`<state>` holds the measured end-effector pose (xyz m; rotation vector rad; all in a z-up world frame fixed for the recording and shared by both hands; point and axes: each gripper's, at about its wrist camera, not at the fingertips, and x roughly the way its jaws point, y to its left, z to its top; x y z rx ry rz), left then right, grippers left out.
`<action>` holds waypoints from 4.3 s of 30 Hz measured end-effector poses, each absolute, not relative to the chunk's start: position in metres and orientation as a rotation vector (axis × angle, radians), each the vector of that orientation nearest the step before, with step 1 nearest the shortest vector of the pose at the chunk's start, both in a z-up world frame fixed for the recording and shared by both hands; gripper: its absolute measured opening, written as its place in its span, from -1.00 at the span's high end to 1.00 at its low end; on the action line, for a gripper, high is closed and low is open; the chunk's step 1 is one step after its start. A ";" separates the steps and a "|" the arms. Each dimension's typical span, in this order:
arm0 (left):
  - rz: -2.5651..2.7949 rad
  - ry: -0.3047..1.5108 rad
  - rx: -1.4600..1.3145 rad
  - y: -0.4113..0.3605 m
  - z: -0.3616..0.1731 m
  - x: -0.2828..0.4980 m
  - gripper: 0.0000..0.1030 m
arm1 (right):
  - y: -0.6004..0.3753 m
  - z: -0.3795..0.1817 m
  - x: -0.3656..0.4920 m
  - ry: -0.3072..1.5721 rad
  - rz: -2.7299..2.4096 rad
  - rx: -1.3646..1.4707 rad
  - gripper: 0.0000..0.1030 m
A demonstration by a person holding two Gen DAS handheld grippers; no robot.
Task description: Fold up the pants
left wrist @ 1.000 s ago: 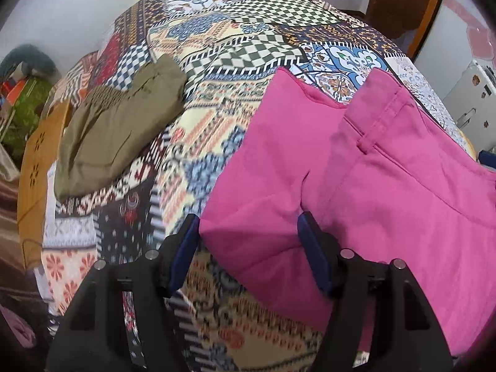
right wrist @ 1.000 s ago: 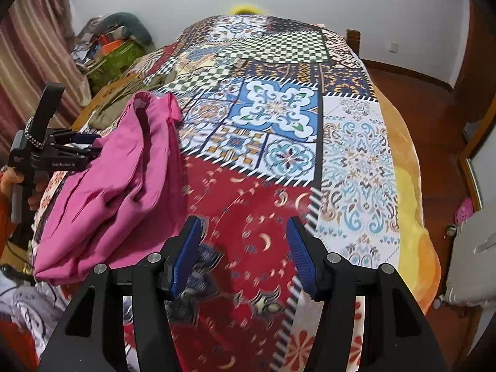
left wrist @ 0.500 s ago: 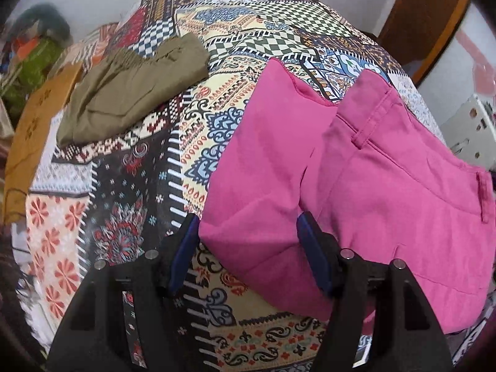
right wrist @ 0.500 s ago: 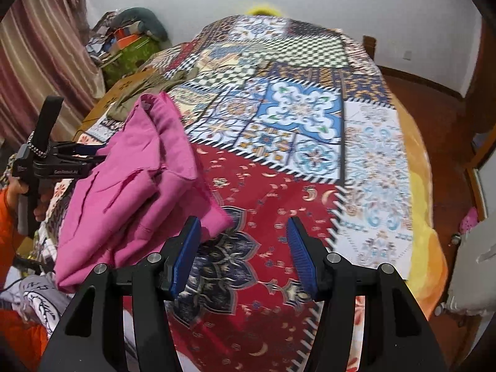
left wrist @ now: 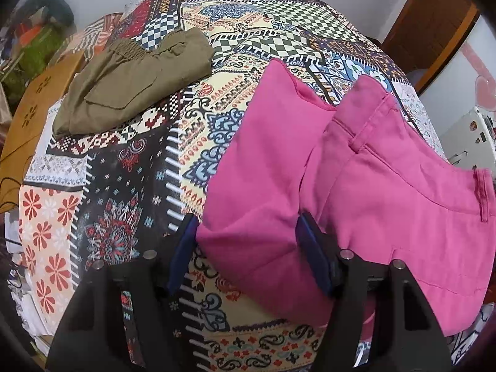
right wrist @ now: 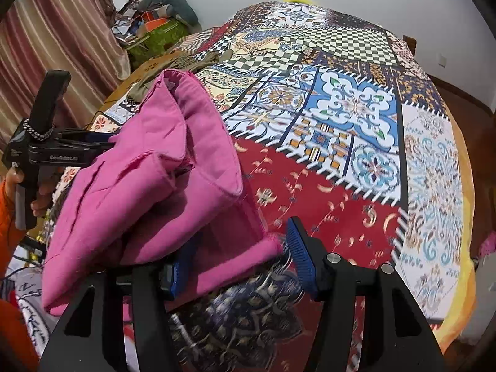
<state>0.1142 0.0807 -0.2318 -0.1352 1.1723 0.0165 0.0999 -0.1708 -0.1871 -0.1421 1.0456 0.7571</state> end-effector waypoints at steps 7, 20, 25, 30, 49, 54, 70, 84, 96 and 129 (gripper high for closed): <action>0.011 1.172 -0.142 0.079 -0.232 0.122 -0.27 | -0.167 -0.195 0.137 1.039 0.688 -0.187 -0.03; -0.047 1.154 -0.178 0.066 -0.228 0.105 -0.27 | -0.197 -0.182 0.166 1.054 0.567 -0.192 -0.02; -0.078 1.147 -0.200 0.057 -0.225 0.102 -0.27 | -0.221 -0.147 0.148 0.980 0.524 -0.175 -0.02; -0.085 1.126 -0.160 0.047 -0.220 0.094 -0.27 | -0.227 -0.128 0.133 0.937 0.519 -0.154 -0.02; 0.035 1.113 -0.103 0.079 -0.215 0.071 -0.29 | -0.210 -0.178 0.107 1.030 0.573 -0.134 -0.02; 0.015 1.049 -0.082 0.074 -0.191 0.085 -0.29 | -0.217 -0.162 0.108 0.992 0.568 -0.111 -0.02; -0.127 1.023 -0.075 0.025 -0.192 0.160 -0.27 | -0.190 -0.173 0.133 0.979 0.642 -0.093 0.44; -0.175 1.039 -0.118 0.027 -0.205 0.159 0.49 | -0.180 -0.160 0.129 0.875 0.666 -0.148 0.73; -0.172 1.006 -0.138 0.033 -0.191 0.149 0.65 | -0.165 -0.176 0.153 0.864 0.657 -0.194 0.74; -0.033 1.095 0.077 0.036 -0.214 0.086 -0.06 | -0.196 -0.179 0.123 0.984 0.610 -0.163 -0.10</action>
